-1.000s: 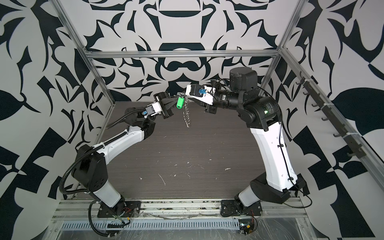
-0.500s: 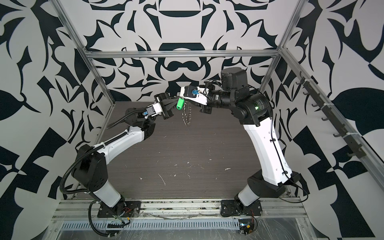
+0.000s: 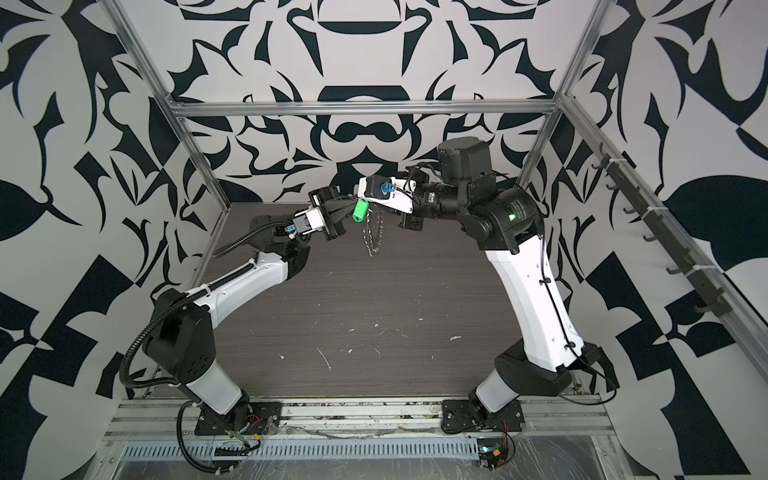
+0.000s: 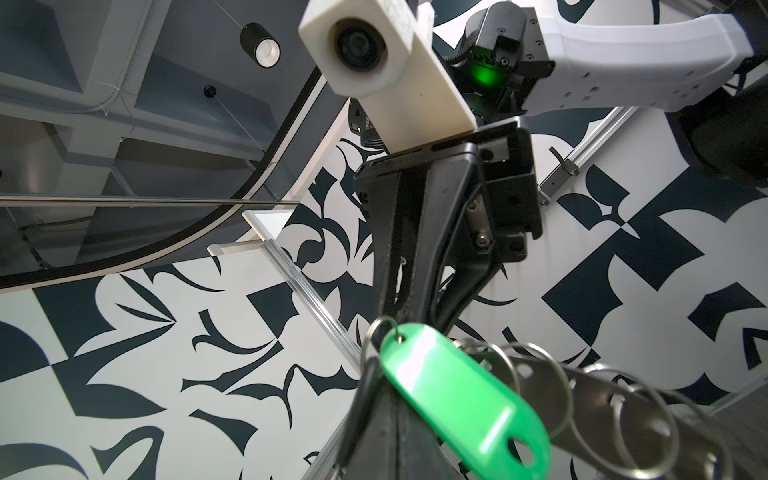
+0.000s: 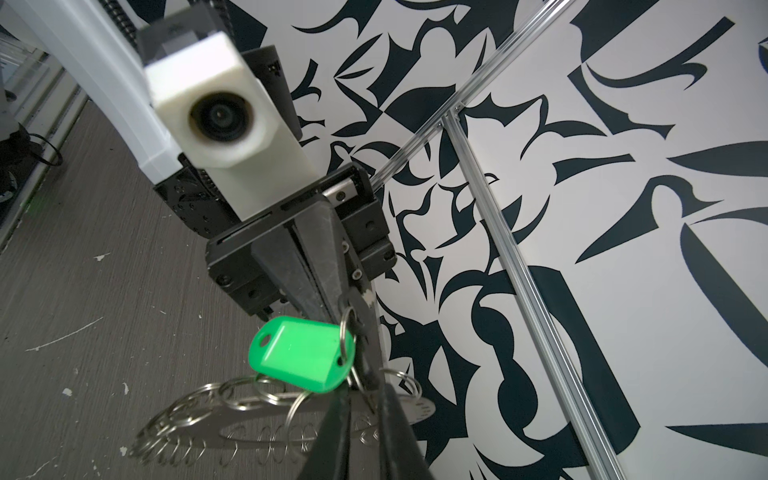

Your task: Remove the keys from the keyring

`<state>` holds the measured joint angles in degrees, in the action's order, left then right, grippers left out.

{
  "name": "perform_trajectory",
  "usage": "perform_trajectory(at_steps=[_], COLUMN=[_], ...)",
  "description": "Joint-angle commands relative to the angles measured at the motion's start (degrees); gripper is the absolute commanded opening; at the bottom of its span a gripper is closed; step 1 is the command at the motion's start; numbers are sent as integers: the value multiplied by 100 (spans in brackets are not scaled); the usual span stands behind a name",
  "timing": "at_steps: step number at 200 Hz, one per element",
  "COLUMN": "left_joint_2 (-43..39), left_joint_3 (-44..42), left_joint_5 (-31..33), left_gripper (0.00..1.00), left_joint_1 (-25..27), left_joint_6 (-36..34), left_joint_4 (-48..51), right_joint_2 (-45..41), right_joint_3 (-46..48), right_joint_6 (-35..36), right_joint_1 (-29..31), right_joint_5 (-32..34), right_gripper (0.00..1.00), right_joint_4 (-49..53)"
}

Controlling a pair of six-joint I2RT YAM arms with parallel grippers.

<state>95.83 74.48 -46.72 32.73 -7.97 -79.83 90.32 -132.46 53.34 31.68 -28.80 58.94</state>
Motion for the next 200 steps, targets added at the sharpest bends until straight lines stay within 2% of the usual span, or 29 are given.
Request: perform_trajectory(at_steps=[1, 84, 132, 159, 170, 200], left_joint_2=[-137, -56, -8, 10, 14, 6], left_joint_3=[56, 238, 304, 313, 311, 231], left_joint_5=[-166, -539, -679, -681, -681, -622], left_gripper=[0, 0, 0, 0, 0, 0], left_joint_1=[-26, -83, -100, -109, -117, -161], left_joint_6=[12, 50, 41, 50, 50, 58], left_joint_4=[-270, -270, -270, -269, -270, -270], right_joint_2=[-83, -32, 3, 76, 91, 88], right_joint_3=[23, 136, 189, 122, 120, 143], right_joint_6=[8, 79, 141, 167, 194, 194], right_joint_1=[96, 325, 460, 532, 563, 611], right_joint_5=[36, 387, 636, 680, 715, 978], right_gripper=[15, 10, 14, 9, 0, 0], right_joint_4=[122, 292, 318, 342, 364, 300])
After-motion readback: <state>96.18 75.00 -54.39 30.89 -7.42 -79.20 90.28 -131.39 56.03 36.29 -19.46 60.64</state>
